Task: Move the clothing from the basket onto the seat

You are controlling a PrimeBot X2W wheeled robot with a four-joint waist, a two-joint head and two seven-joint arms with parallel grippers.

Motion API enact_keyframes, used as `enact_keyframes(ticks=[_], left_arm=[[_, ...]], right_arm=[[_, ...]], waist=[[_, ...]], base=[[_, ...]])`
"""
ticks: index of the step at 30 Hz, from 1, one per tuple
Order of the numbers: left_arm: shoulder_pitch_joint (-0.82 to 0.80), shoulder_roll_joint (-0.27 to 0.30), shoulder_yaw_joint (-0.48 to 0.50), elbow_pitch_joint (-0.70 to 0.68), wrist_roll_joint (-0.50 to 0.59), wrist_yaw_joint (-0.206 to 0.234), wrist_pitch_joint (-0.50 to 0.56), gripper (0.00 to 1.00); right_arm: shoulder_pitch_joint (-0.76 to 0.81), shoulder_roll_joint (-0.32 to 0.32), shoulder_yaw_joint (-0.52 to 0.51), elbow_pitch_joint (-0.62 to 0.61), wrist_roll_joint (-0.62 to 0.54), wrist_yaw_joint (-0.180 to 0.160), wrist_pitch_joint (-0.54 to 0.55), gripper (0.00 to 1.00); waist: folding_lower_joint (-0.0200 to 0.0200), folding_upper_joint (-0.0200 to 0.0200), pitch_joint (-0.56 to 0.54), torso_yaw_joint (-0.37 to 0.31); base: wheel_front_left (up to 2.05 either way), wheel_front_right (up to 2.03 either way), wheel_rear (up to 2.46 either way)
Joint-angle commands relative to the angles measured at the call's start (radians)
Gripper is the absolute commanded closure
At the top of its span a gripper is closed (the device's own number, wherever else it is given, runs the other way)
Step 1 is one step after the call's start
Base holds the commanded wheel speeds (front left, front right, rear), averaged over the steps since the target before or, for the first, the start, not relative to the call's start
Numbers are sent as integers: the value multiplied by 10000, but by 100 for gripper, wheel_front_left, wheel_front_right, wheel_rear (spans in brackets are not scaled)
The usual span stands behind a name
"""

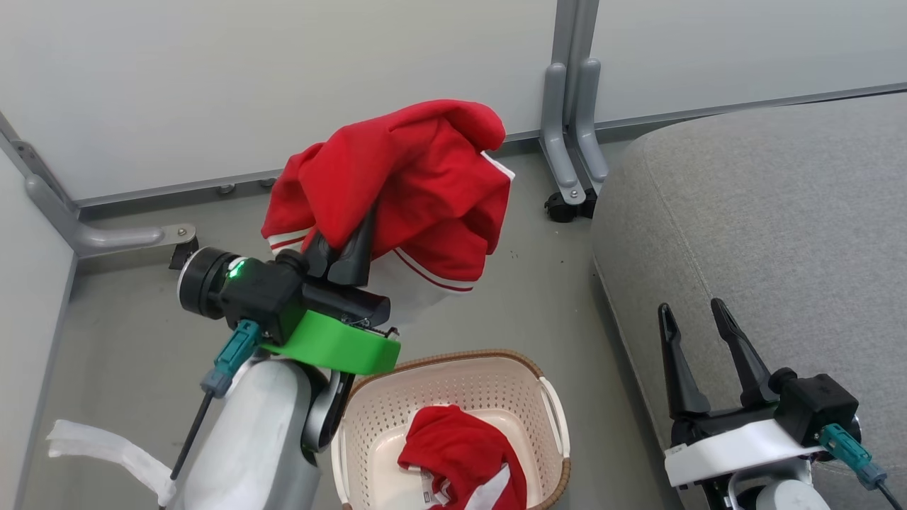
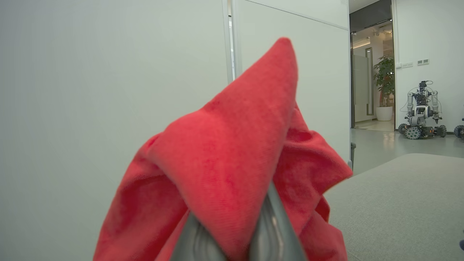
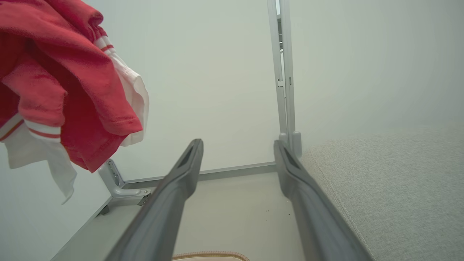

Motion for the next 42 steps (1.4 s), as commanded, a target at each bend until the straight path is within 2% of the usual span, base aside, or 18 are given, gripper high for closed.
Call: enact_keyframes(ticks=[1,9,18,24,42], left_arm=[[191,-44,76,-102,117,-76,-7,100],[341,-166,62,-623,205,-348,-7,100],[554,-172,-1162,-1183,-330,-559,-9,100],[704,-173,-1569,-1232,-397,-595,-7,100],[757,-174,-1570,-1137,-257,-600,-9,100]], right_arm=[[127,-22,8,-41,-12,1,-31,0],[216,-22,17,-62,37,1,-31,0],[238,-22,99,-5,99,1,-31,0],[267,-22,220,8,90,1,-31,0],[331,-22,281,47,57,1,-31,0]], waist=[[1,0,-22,-5],[1,0,-62,19],[1,0,-145,4],[1,0,-193,-64],[1,0,-232,-93]], base=[[0,0,0],[0,0,0],[0,0,0],[0,0,0],[0,0,0]])
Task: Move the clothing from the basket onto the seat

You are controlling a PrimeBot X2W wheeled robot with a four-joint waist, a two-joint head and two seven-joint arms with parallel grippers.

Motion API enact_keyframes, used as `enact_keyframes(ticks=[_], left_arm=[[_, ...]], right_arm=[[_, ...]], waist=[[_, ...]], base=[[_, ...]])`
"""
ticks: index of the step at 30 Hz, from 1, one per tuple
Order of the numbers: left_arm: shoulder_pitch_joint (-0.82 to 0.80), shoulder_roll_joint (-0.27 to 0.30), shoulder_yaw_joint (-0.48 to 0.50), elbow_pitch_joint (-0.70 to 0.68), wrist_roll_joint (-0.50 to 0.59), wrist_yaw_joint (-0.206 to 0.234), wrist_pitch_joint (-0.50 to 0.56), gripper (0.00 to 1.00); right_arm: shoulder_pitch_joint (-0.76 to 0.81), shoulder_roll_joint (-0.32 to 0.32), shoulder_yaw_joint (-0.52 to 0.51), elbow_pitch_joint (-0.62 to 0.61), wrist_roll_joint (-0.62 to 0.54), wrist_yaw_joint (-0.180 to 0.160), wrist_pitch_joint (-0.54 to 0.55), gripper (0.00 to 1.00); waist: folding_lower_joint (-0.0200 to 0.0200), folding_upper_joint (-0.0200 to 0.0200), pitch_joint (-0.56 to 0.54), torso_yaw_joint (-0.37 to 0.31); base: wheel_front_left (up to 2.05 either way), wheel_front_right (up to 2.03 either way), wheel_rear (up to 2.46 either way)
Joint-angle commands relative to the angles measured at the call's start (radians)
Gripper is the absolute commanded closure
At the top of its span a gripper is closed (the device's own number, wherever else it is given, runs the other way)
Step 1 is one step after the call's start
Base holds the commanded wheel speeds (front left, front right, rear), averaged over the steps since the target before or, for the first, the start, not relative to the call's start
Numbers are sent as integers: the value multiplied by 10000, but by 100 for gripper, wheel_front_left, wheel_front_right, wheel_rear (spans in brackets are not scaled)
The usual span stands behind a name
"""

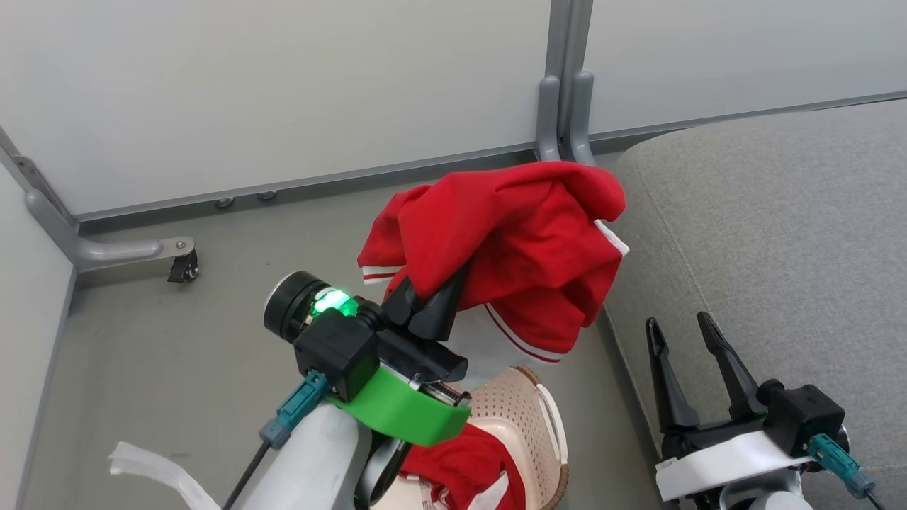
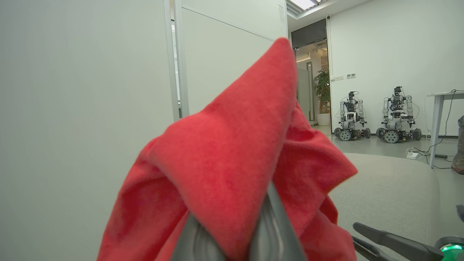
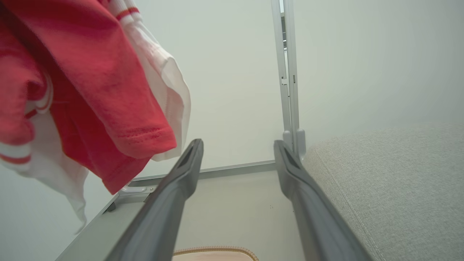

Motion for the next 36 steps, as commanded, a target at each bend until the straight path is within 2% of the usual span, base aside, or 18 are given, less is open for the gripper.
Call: enact_keyframes(ticks=[1,8,17,21,36], left_arm=[[65,13,30,28,169,-25,-9,100],[63,12,44,107,192,-27,-9,100],[0,13,-36,159,173,-28,-9,100],[-81,14,-271,256,194,-27,-9,100],[-216,13,-698,409,-3,-26,-7,100]], right_arm=[[110,-22,1,6,-19,1,-31,0],[-127,-352,574,-229,65,1,-31,0],[-684,-1754,2361,-1156,106,1,-31,0],[-958,-2186,2777,-1377,-44,1,-30,0],[-1455,-2728,2672,-1356,-251,1,-30,0]], waist=[[1,0,18,10],[1,0,73,4],[1,0,106,18],[1,0,122,63],[1,0,107,341]], base=[[0,0,0],[0,0,0],[0,0,0],[0,0,0],[0,0,0]])
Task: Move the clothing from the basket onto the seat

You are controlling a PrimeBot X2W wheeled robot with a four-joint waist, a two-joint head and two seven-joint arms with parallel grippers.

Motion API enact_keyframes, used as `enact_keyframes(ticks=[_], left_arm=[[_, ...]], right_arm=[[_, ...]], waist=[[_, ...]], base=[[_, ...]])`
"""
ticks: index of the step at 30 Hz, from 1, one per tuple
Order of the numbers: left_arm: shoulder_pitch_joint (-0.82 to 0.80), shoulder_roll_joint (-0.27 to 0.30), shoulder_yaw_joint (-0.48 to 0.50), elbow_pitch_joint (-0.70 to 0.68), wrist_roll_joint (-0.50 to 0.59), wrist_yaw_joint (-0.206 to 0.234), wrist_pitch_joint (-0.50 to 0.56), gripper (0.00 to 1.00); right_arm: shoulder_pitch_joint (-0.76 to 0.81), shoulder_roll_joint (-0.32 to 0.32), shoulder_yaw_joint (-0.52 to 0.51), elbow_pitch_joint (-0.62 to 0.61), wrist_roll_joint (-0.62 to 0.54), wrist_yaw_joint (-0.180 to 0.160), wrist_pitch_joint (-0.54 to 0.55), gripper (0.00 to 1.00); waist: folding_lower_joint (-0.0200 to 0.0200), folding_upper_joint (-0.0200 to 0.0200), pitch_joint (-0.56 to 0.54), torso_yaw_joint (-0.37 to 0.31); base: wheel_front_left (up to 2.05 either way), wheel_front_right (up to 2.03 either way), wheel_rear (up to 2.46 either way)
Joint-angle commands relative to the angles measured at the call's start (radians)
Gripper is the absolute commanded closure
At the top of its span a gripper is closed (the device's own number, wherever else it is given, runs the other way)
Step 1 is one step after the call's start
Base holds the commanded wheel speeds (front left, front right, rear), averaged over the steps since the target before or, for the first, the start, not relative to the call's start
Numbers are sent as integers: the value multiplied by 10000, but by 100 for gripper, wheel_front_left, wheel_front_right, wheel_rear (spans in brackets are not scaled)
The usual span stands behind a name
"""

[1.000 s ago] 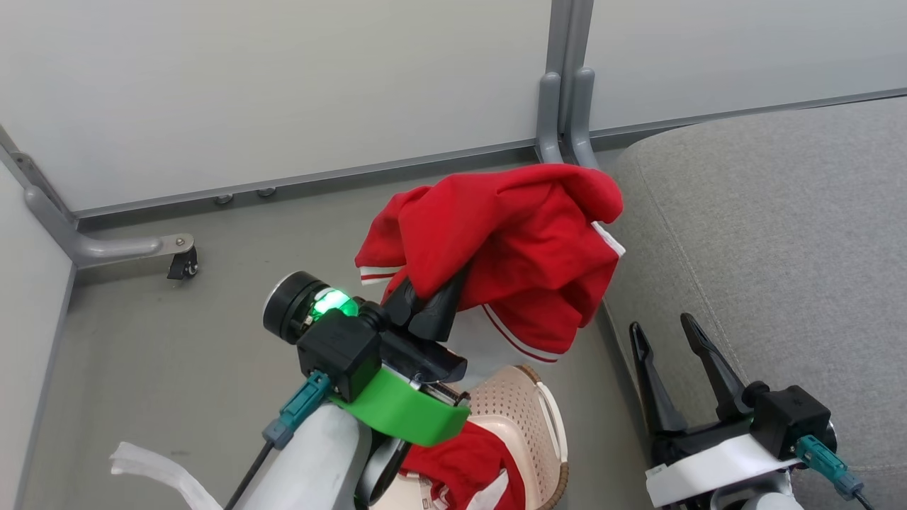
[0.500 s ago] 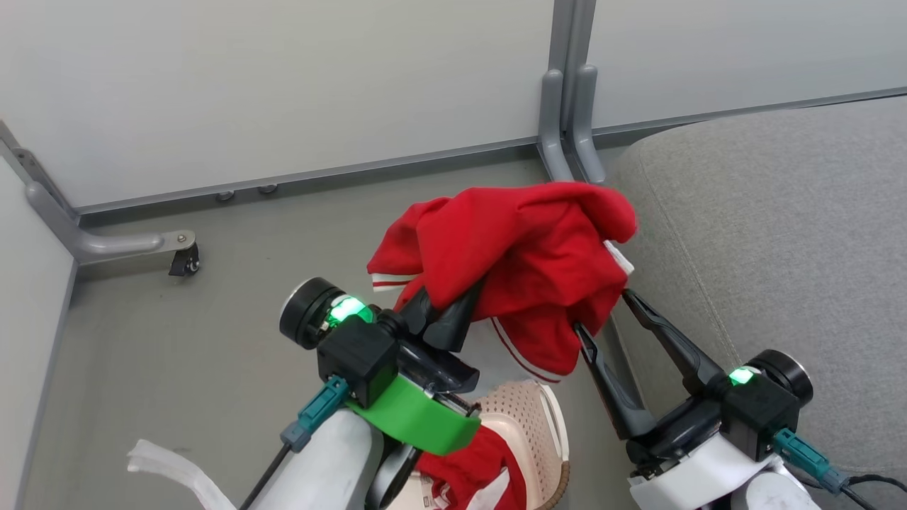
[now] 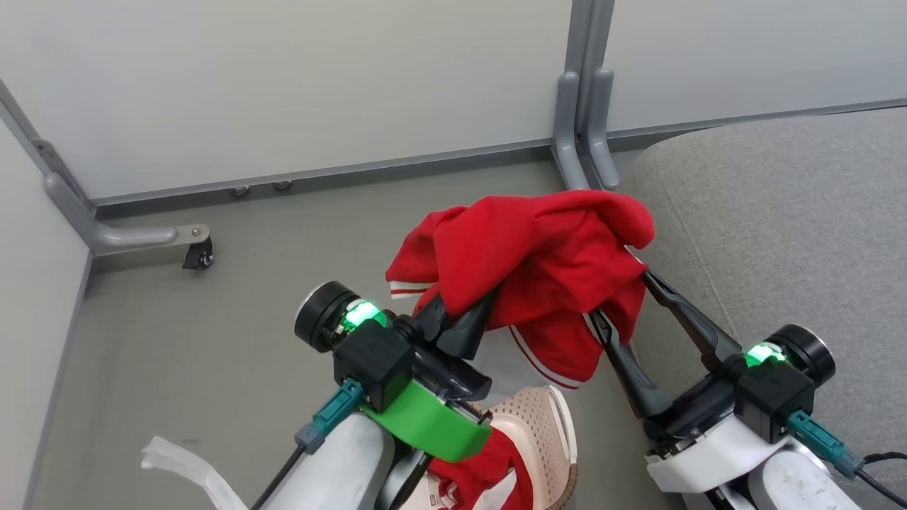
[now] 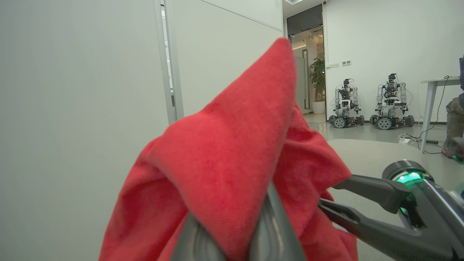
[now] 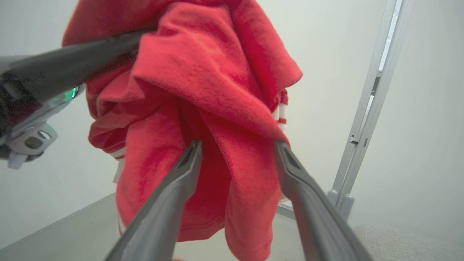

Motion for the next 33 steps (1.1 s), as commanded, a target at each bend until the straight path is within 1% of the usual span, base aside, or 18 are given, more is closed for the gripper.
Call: enact_keyframes(ticks=[1,13,20,27,33], left_arm=[[-134,13,41,45,-69,-20,-7,100],[-98,13,237,245,66,-21,-9,100],[-229,34,-207,331,-54,-21,-7,100],[-315,119,-526,390,-207,-10,-9,100],[-415,189,-1032,421,-389,-10,-9,100]], right_arm=[[-97,-37,-69,24,-73,1,-30,0],[-24,-4,-192,8,-206,1,-30,0],[-133,-83,-71,219,-261,1,-30,0],[-452,-326,448,702,-8,1,-31,0],[-917,-488,1199,966,165,1,-30,0]], waist=[[0,-1,5,22],[0,-1,-15,-76],[0,-1,-30,-62],[0,-1,-29,35],[0,-1,-11,148]], base=[[0,0,0],[0,0,0],[0,0,0],[0,0,0],[0,0,0]])
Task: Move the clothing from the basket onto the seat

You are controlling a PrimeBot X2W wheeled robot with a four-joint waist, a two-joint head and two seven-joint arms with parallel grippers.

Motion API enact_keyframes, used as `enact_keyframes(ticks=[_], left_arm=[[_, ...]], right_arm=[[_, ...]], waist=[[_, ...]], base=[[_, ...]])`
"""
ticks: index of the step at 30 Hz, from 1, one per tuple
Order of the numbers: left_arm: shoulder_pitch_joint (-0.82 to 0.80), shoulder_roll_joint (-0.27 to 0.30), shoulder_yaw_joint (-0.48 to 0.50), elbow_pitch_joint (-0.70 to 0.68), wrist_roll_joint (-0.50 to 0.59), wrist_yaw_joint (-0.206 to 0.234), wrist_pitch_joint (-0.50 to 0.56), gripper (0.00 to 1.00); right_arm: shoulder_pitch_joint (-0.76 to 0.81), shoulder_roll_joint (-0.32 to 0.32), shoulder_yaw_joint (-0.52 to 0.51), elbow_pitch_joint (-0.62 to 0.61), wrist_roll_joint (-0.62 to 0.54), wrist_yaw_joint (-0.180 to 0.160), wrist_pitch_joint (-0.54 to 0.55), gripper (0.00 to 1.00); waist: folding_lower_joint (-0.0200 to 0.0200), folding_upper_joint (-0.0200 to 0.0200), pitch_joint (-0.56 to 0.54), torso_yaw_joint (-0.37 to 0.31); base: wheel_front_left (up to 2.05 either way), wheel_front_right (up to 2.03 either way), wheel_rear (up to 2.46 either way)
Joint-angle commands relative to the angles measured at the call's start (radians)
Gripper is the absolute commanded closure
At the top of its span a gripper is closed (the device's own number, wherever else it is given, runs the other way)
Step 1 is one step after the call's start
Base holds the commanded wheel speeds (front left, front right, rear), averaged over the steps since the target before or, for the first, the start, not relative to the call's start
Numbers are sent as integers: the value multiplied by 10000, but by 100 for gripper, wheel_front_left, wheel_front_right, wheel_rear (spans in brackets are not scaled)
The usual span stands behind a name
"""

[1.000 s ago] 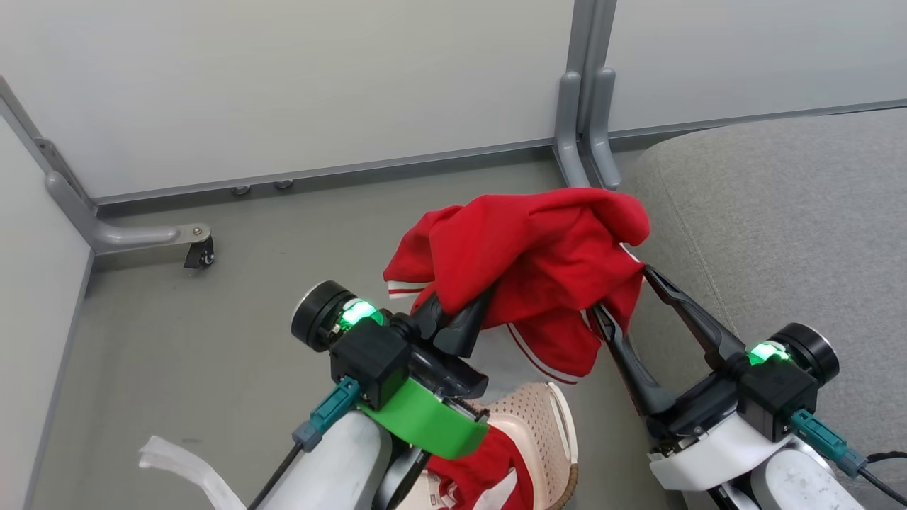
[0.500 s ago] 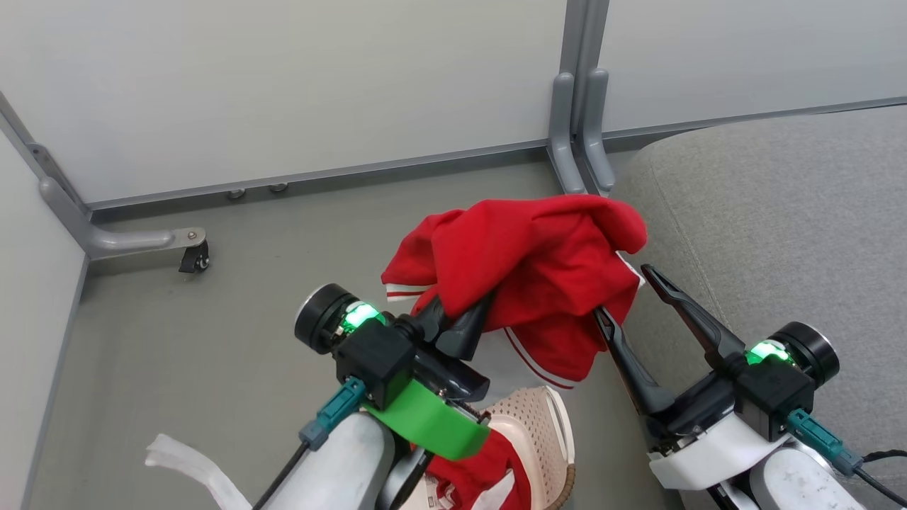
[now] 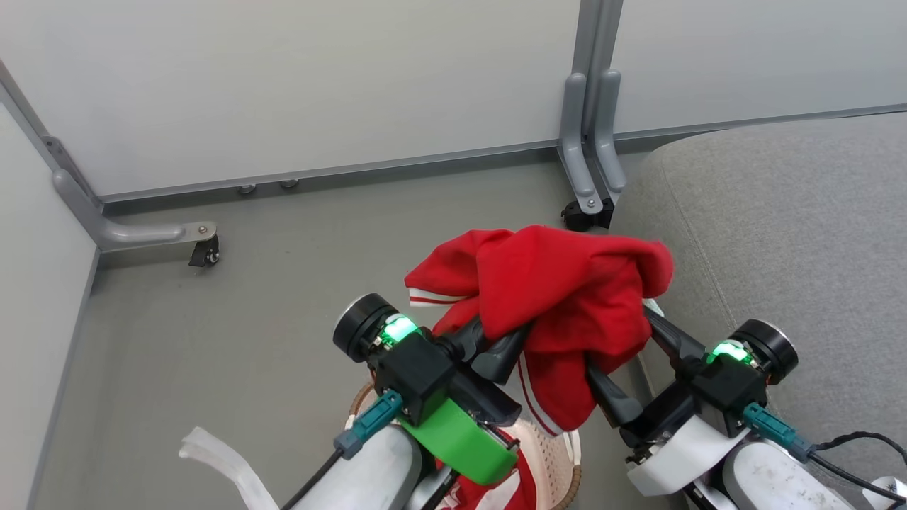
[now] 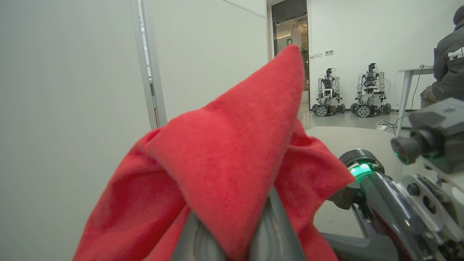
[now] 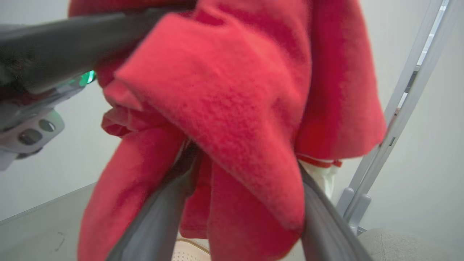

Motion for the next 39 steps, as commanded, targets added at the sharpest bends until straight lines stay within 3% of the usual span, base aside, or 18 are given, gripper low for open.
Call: enact_keyframes(ticks=[1,13,14,15,39], left_arm=[[-186,97,-94,13,-86,3,-7,100],[-341,193,-456,57,-382,3,-7,100],[-348,198,-433,45,-387,3,-7,100],[-350,207,-413,38,-382,3,-7,100],[-90,291,-253,91,-215,3,-7,100]], right_arm=[[-195,-34,166,64,77,1,-29,0],[-765,167,1014,601,246,1,-28,0],[-752,170,1043,665,289,1,-28,58],[-791,175,1060,666,274,1,-29,100],[-419,228,691,396,380,1,-29,100]], waist=[[0,-1,3,42],[0,-1,-6,226],[0,-1,-14,240],[0,-1,-24,255],[0,-1,-146,165]], base=[[0,0,0],[0,0,0],[0,0,0],[0,0,0],[0,0,0]])
